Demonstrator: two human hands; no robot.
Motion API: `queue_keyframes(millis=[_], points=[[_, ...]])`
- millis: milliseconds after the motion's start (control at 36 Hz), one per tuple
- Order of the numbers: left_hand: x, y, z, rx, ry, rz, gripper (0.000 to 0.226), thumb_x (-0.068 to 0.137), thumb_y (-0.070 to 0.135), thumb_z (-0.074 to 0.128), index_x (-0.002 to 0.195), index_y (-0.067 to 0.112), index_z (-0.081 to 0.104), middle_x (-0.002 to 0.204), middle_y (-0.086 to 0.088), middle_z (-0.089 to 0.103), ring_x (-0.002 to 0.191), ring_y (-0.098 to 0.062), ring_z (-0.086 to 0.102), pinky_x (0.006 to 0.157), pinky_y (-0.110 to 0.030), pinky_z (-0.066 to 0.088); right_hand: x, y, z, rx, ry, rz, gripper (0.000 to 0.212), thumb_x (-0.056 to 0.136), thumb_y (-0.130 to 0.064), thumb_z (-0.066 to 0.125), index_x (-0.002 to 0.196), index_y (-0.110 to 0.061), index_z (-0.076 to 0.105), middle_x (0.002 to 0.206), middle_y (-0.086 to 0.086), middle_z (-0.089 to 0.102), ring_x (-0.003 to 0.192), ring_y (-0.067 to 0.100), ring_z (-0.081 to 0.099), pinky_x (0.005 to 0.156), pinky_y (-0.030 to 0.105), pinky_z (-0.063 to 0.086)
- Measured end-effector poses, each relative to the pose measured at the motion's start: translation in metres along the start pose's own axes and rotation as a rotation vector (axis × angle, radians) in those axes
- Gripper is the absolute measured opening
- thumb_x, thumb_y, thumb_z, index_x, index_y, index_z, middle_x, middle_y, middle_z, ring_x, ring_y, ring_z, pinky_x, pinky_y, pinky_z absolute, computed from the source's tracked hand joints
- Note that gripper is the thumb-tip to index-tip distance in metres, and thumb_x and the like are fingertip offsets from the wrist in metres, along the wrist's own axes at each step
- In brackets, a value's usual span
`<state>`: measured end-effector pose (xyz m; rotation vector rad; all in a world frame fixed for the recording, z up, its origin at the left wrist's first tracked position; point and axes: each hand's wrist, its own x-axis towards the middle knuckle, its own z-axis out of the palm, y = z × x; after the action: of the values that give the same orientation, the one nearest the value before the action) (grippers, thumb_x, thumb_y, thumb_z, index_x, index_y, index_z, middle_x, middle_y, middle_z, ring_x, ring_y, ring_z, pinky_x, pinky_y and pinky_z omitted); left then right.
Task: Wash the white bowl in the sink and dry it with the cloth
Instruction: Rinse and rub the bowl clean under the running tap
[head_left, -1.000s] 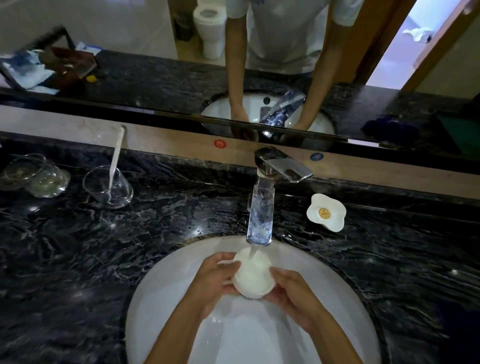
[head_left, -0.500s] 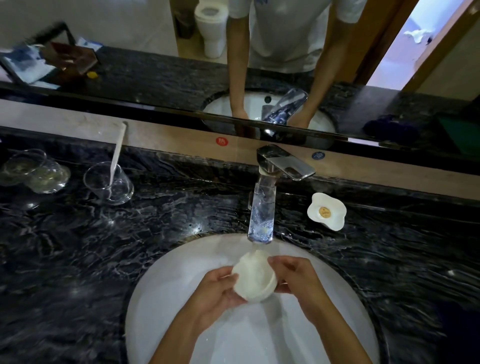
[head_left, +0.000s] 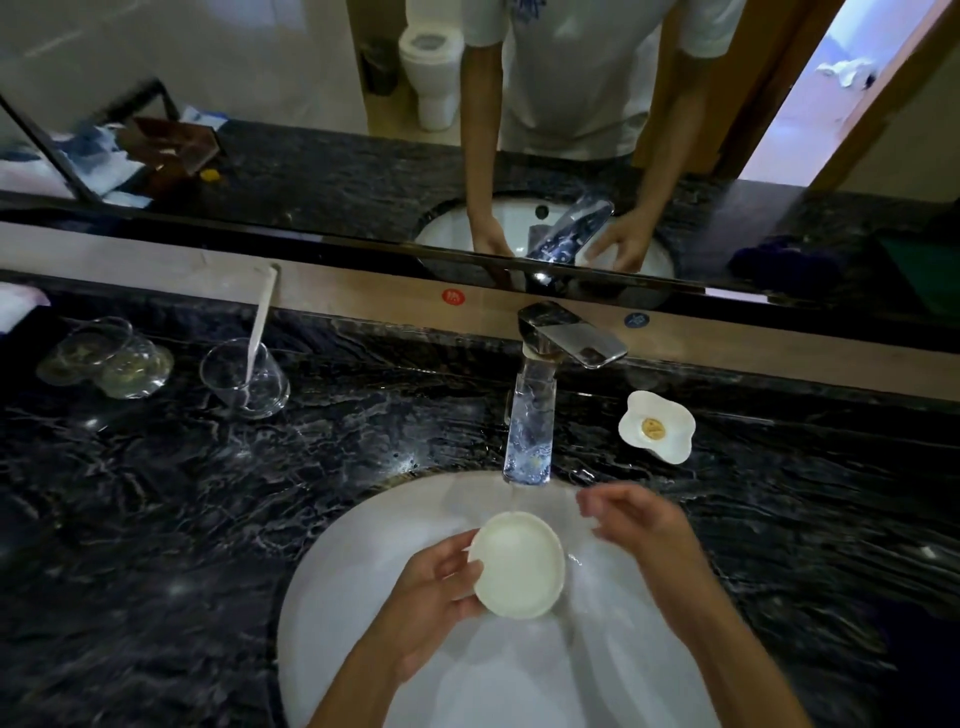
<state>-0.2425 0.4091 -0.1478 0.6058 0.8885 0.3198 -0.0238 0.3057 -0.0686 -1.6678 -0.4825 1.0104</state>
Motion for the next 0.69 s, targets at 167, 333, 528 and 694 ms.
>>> queue_keyframes(millis=[167, 333, 528, 694], points=[[-0.008, 0.001, 0.01, -0.024, 0.038, 0.026, 0.03, 0.093, -0.005, 0.058, 0.122, 0.001, 0.066, 0.115, -0.017, 0.075, 0.1, -0.032, 0.074, 0.077, -0.045, 0.064, -0.003, -0.095, 0.014, 0.07, -0.123, -0.206, 0.045, 0.086, -0.056, 0.058, 0.095, -0.017, 0.079, 0.085, 0.007, 0.077, 0.077, 0.016, 0.071, 0.064, 0.021, 0.055], [-0.014, 0.013, 0.019, 0.065, 0.059, 0.058, 0.035, 0.096, -0.002, 0.058, 0.13, 0.0, 0.06, 0.126, -0.023, 0.069, 0.112, -0.04, 0.067, 0.09, -0.052, 0.059, 0.003, -0.136, 0.035, 0.094, -0.045, -0.236, 0.04, 0.099, -0.041, 0.057, 0.076, -0.016, 0.078, 0.067, 0.005, 0.073, 0.06, 0.012, 0.064, 0.054, 0.021, 0.044], [-0.022, 0.026, 0.022, 0.107, 0.067, 0.078, 0.038, 0.095, 0.001, 0.059, 0.133, 0.002, 0.059, 0.129, -0.022, 0.067, 0.116, -0.042, 0.065, 0.084, -0.046, 0.061, 0.005, -0.103, 0.028, 0.089, 0.068, -0.126, 0.042, 0.096, -0.034, 0.065, 0.058, -0.018, 0.074, 0.054, 0.001, 0.066, 0.047, 0.009, 0.058, 0.054, 0.022, 0.05], [-0.033, 0.025, 0.022, 0.109, 0.074, 0.091, 0.038, 0.095, -0.001, 0.059, 0.133, 0.002, 0.059, 0.13, -0.02, 0.067, 0.116, -0.038, 0.065, 0.089, -0.047, 0.06, 0.0, -0.081, 0.022, 0.082, 0.047, -0.085, 0.036, 0.095, -0.037, 0.066, 0.066, -0.017, 0.071, 0.058, 0.002, 0.066, 0.053, 0.01, 0.059, 0.051, 0.016, 0.048]])
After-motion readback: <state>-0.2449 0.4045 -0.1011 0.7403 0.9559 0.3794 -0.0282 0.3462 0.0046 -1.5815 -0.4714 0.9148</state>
